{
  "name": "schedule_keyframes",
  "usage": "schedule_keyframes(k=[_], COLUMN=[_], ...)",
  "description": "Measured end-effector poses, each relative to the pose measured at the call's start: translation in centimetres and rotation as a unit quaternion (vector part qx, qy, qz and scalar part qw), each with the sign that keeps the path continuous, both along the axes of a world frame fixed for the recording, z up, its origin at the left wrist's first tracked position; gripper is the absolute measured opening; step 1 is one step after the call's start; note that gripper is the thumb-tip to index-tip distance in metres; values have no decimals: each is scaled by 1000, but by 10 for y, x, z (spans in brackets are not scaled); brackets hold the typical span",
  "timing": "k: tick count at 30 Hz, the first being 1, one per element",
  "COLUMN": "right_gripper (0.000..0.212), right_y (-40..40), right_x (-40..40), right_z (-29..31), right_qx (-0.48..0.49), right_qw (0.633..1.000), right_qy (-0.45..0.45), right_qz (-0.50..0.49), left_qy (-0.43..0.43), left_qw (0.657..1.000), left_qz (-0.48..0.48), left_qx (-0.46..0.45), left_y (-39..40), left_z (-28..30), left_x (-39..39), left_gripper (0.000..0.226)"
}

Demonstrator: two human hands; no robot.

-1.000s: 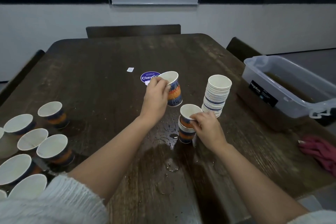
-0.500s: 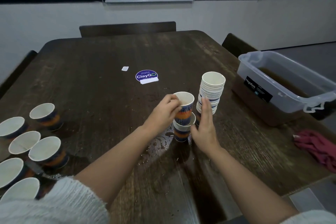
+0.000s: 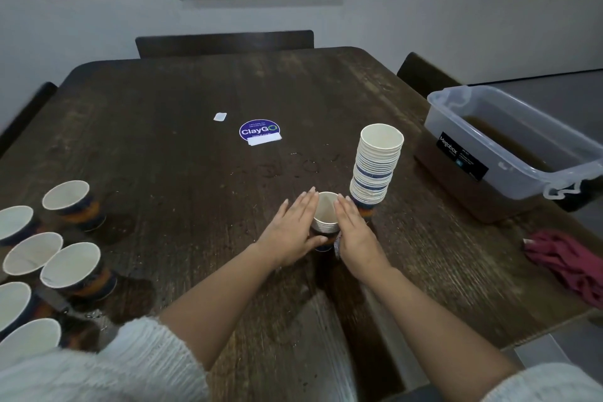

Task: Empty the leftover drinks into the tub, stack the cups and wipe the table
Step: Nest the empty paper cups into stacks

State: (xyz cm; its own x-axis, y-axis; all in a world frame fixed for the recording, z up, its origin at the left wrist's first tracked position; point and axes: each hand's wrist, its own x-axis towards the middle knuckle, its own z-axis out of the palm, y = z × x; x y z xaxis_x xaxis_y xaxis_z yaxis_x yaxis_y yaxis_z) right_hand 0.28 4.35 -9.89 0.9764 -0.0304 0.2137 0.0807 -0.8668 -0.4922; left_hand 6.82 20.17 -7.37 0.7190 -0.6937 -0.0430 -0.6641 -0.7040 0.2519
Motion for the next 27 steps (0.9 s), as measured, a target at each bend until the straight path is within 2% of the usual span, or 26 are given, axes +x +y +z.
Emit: schedule_keyframes(k=[4,6,8,12,14,17,19,22,24,27], right_gripper=[51,56,53,41,44,44,42,39,33,46], right_y=[5,9,19,50,73,124,157,210,243,286], right_x=[1,4,7,28,42,56,60,57,54,56], right_z=[5,14,29,47,52,54,52,50,51,55], right_qx=[-17,-52,-70,-25,-1,20,32,53,37,-58], right_qw=[1000,997,993,987,983,975,970,959,954,933], right_qy=[2,-39,-85,-158,-177,-180,-175,-155,-106,30], right_qz=[-21,-32,-37,-1,47,129,168,232,276,354], left_qy=[23,37,34,-9,-50,-102,-106,-126,-150,-219], left_qw=[1000,999,998,988,975,945,919,861,824,794], left_qz=[5,21,51,149,208,306,376,489,546,566], left_qx=[2,-7,-15,-38,-60,-54,-52,-58,-40,-32], left_y=[1,4,9,43,70,126,163,217,248,284], left_z=[4,10,18,31,32,32,33,32,28,10], left_x=[1,2,4,4,0,-14,-24,-50,-73,-106], left_gripper=[86,95,101,94,86,75,68,59,49,31])
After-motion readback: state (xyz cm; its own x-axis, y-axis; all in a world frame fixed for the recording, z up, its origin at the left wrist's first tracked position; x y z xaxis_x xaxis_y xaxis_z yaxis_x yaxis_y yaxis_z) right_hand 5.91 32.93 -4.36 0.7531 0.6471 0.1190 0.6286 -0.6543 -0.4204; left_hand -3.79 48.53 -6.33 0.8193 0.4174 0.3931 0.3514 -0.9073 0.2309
